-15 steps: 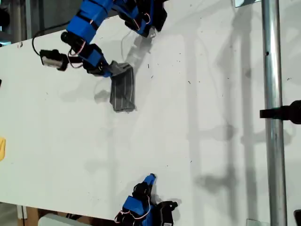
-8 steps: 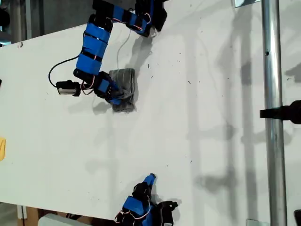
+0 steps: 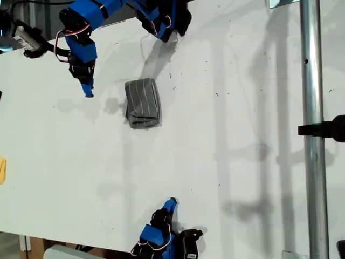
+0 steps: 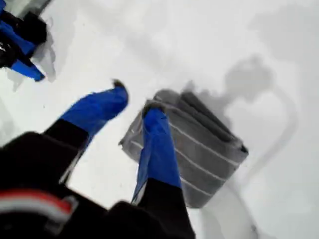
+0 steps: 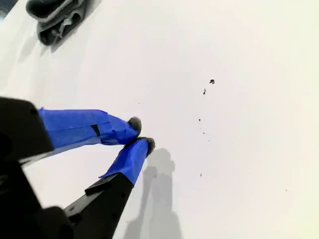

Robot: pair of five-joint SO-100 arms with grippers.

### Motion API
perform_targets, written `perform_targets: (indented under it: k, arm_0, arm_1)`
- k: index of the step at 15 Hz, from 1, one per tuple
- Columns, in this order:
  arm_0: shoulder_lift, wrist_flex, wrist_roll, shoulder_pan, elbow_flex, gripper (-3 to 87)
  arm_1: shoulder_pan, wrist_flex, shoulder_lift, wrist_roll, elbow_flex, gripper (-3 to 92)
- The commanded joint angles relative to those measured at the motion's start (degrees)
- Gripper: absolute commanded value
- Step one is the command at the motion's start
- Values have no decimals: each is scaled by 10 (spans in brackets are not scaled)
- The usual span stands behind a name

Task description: Grasp corners of a towel and fold twice.

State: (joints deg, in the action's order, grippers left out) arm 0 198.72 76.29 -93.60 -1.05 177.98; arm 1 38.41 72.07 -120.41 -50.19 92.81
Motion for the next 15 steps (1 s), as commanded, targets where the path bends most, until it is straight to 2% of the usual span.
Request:
perform_targets:
  k: [1, 2, 3, 4, 5, 6, 7, 8, 9, 10, 12, 15]
  arm_0:
    - [4, -5, 13, 5, 3, 17]
    - [4, -5, 81, 5, 3, 17]
    - [4, -5, 203, 4, 3, 17]
    - [4, -10, 316, 4, 4, 15]
    - [4, -14, 344, 5, 6, 15]
    - [4, -14, 344, 5, 6, 15]
    - [4, -14, 343, 4, 6, 15]
    - [4, -14, 342, 4, 6, 15]
    - [4, -14, 342, 4, 6, 15]
    - [4, -14, 342, 4, 6, 15]
    - [4, -14, 342, 3, 6, 15]
    - [4, -14, 341, 3, 6, 15]
  arm_1:
    - [-24, -15, -107, -47, 250, -3]
    - [-35, -54, -175, -76, 384, -3]
    - [-39, -79, -268, -108, 507, -3]
    - [-42, -69, -374, -134, 593, -3]
    - [-40, -23, -476, -150, 640, -3]
    - [-36, 15, -595, -164, 683, -3]
    - [-37, 47, -686, -240, 725, 34]
    - [-53, 49, -672, -266, 733, 82]
    - [-68, 64, -676, -283, 731, 86]
    - [-102, 91, -678, -354, 729, 93]
    - [-139, 91, -679, -359, 727, 94]
    - [-150, 91, -679, -357, 727, 95]
